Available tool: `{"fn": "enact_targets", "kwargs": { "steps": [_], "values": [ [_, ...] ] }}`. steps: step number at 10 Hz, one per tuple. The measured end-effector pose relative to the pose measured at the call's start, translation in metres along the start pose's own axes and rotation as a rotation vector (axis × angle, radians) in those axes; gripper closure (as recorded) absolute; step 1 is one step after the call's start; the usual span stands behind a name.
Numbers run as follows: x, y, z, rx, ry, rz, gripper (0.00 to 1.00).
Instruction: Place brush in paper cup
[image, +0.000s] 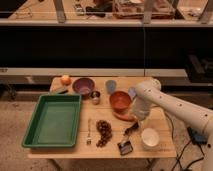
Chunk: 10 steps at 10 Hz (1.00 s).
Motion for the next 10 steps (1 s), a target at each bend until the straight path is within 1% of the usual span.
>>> {"fn": "enact_targets", "kwargs": {
  "steps": [2,8,10],
  "values": [
    [-0.0021,0.0004,-0.0077,-0.001,0.000,-0.001,0.35],
    [-0.0031,0.0008,-0.0076,0.001,-0.004,-0.008,0.35],
    [-0.0110,-0.0002,-0.0056,0.010,-0.007,-0.018,0.35]
  ]
}}
